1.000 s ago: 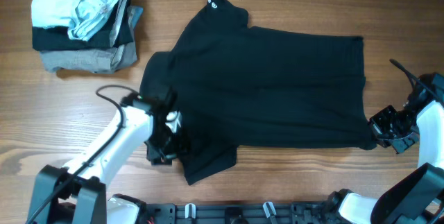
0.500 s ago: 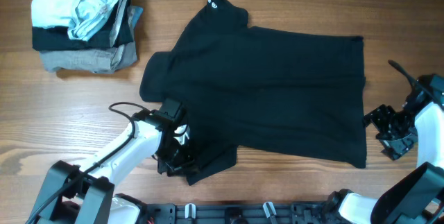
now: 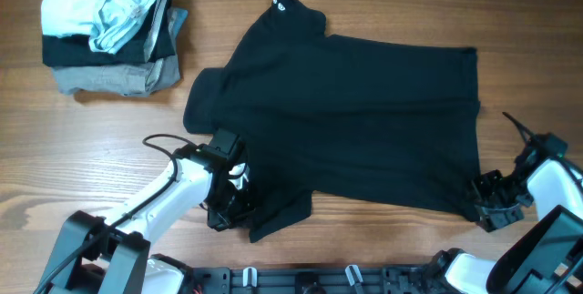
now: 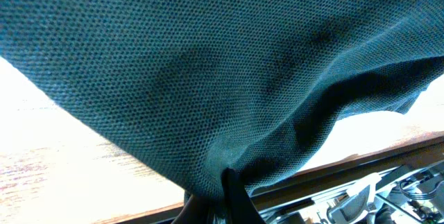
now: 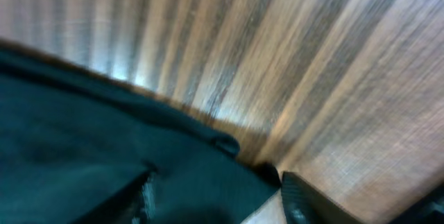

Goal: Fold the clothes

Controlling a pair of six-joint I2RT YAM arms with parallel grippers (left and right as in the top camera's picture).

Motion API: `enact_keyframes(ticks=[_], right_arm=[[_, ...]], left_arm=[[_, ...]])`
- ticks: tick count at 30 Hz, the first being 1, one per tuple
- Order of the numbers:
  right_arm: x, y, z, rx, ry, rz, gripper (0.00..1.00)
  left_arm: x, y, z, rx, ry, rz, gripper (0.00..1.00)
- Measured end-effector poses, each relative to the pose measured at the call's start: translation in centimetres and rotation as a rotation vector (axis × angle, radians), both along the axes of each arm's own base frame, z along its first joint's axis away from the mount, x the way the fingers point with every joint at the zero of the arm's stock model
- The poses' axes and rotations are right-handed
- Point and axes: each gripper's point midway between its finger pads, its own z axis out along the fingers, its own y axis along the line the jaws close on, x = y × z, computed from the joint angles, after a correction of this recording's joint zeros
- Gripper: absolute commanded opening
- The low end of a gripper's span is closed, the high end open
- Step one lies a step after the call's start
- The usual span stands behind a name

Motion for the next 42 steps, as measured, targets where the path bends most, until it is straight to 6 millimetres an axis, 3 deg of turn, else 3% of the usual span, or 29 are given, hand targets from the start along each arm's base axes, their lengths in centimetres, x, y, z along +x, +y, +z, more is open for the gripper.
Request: enact_keyframes(ticks=[2,3,4,5,9,12,18,20,24,29,35,37,42], right_arm=[[0.1,0.1,-0.2,0.0,-0.016,-0.014,0.4],[0.2,0.2,-0.3,0.002,-0.026,-0.018,0.28],[0.4,0.3,-0.3,0.001,-0.043,-0.023,0.07],[0.7,0.3,-0.3,0.002,-0.057,-0.029,0.04],[0.8,0.4,-0.2,0.011,-0.061,-0.032,0.04],[-0.3,1.2,0.6,0.059,0.002,0.002,0.04],[2.9,-0.1,5.0,0.076,-0.093,0.116,0.04],[3.8,-0.4,5.7,0.066,-0.129,0.139,0.04],[4.6,-0.6,6.0,0.059,-0.169,0.16,0.04],[6.5,-1.1,6.2,0.043,-0.255,0.151,0.04],[8.8,-2.6,6.5,-0.017,-0.338,0.067,0.04],[10.1,-3.2,6.8,-0.035,-0.395,0.056,0.04],[12.4,-3.1,6.9,-0.033,-0.475,0.078,0.04]], left_arm=[[0.0,0.0,0.0,0.0,0.001,0.0,0.04],[0.0,0.0,0.0,0.0,0.0,0.0,0.04],[0.0,0.0,0.0,0.0,0.001,0.0,0.04],[0.0,0.0,0.0,0.0,0.0,0.0,0.04],[-0.3,0.1,0.1,0.006,0.015,0.0,0.04],[-1.0,0.4,1.0,0.021,0.057,0.0,0.04],[1.2,-0.6,6.3,-0.029,-0.041,0.008,0.04],[2.6,-0.7,7.7,-0.058,-0.107,0.032,0.04],[5.2,-0.8,8.1,-0.088,-0.213,0.063,0.04],[11.2,-2.4,9.5,-0.165,-0.476,0.076,0.04],[14.7,-1.1,9.7,-0.066,-0.635,0.113,0.04],[16.9,-0.9,10.5,-0.049,-0.739,0.136,0.04],[19.9,-0.4,12.0,-0.013,-0.883,0.185,0.04]])
